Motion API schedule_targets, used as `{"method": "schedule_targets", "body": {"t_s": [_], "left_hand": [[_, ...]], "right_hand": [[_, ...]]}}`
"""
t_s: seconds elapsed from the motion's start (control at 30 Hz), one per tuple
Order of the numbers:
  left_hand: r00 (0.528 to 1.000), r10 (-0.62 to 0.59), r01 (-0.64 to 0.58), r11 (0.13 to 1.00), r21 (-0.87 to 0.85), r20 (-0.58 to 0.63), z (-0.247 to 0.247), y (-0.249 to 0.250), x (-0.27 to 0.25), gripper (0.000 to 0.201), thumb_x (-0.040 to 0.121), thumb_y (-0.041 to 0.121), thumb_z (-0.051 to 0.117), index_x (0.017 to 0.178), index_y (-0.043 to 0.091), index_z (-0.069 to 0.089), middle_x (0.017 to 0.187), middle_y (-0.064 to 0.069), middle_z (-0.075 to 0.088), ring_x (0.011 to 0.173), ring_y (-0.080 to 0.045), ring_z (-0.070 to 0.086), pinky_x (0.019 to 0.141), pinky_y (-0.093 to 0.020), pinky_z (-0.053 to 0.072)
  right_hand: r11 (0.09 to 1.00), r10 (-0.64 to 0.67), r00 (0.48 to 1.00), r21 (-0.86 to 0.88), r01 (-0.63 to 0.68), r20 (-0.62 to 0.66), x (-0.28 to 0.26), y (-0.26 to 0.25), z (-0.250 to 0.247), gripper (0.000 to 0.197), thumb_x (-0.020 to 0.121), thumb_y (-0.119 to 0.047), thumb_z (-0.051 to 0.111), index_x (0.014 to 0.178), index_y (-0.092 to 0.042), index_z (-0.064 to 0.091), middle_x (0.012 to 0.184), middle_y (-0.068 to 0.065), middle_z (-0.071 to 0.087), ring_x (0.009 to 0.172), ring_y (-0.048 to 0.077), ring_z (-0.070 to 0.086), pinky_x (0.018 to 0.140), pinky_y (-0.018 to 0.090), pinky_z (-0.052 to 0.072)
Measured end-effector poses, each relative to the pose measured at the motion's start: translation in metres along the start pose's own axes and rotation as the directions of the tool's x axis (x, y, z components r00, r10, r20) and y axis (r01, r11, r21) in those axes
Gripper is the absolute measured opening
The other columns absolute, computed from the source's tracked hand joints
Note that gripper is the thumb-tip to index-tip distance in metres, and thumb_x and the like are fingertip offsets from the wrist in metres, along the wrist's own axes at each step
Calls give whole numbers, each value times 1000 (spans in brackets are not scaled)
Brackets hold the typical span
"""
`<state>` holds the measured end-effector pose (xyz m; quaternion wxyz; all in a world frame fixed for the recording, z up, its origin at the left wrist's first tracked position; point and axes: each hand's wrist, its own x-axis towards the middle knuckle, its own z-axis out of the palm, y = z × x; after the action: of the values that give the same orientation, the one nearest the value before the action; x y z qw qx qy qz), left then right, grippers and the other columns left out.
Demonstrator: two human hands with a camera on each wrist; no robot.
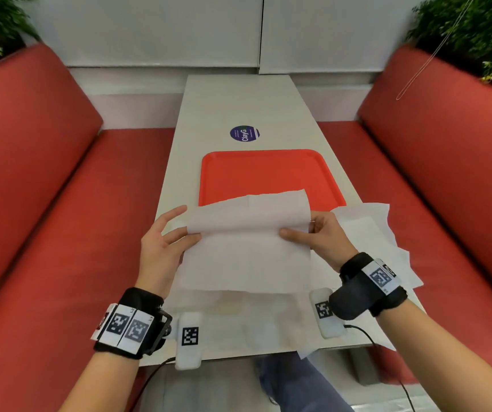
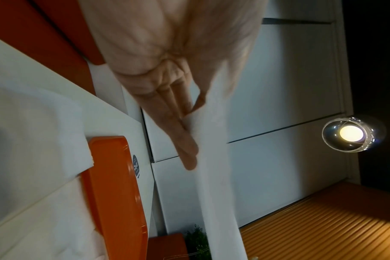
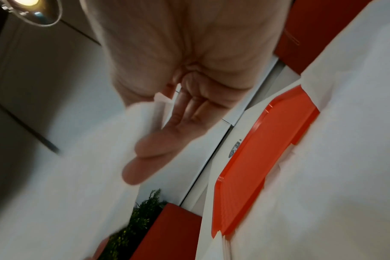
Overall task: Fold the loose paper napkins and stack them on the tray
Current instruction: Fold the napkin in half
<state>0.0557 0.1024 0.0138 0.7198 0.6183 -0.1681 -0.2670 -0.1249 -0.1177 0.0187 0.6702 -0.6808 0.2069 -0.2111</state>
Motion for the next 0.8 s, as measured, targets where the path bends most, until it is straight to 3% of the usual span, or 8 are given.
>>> {"method": "schedule_targets", "body": {"t_s": [0.1,0.17,0.33,0.5,0.6,0.67,0.73,0.8], "left_hand": [[1000,-11,12,999,-43,24,-4,0,-4,49,82,-7,65,119,25,63,95,-11,75,73,-20,67,60,-27,54],[999,-17,20,998,-59,39,-9,-2,-4,42,83,-10,61,110,22,66,89,-9,74,66,-20,60,51,-25,46],[981,-146,176,945,-276,125,-27,-11,-1,44,80,-4,38,113,15,60,82,-8,66,62,-20,53,52,-27,45],[958,-211,216,976,-6,196,-39,-15,3,30,80,35,64,105,19,63,84,-6,55,65,-21,51,57,-30,36],[948,-231,199,967,160,218,-41,-17,4,46,67,26,81,109,21,65,98,-6,68,86,-26,66,74,-38,48],[920,-274,218,952,216,279,-40,-18,3,47,68,17,81,113,20,67,105,-14,72,95,-31,70,80,-40,54],[918,-277,218,950,222,285,-39,-21,0,39,67,14,82,104,12,69,101,-20,73,92,-35,71,72,-36,57],[952,-228,195,966,169,203,-37,-27,-2,35,59,19,86,85,7,67,95,-17,73,84,-30,70,62,-30,56]], "right_hand": [[998,-40,998,55,42,-38,0,6,3,25,76,-1,74,100,3,71,98,12,75,86,25,71,77,36,59],[995,-71,997,63,73,-40,1,6,6,16,80,5,68,96,2,71,87,4,76,76,16,70,65,27,57],[993,-109,993,60,106,49,7,-2,12,24,74,11,52,63,-6,64,63,-3,62,54,7,55,50,15,42],[977,-95,985,-174,120,147,20,0,27,29,64,6,34,57,-13,55,60,-6,50,53,13,37,50,19,27],[980,-76,981,-167,106,179,33,2,37,30,80,10,38,67,-8,57,65,-4,55,55,12,43,52,20,32],[989,-76,984,-115,95,159,43,6,45,16,88,-4,51,79,-9,63,73,17,61,67,21,51,60,29,39],[996,-49,995,-77,55,87,52,9,53,13,92,-19,57,92,-13,67,73,31,53,66,24,46,62,32,35],[999,35,999,13,-35,-4,59,7,59,24,99,-31,50,105,-13,65,64,18,51,54,19,42,53,26,32]]}}
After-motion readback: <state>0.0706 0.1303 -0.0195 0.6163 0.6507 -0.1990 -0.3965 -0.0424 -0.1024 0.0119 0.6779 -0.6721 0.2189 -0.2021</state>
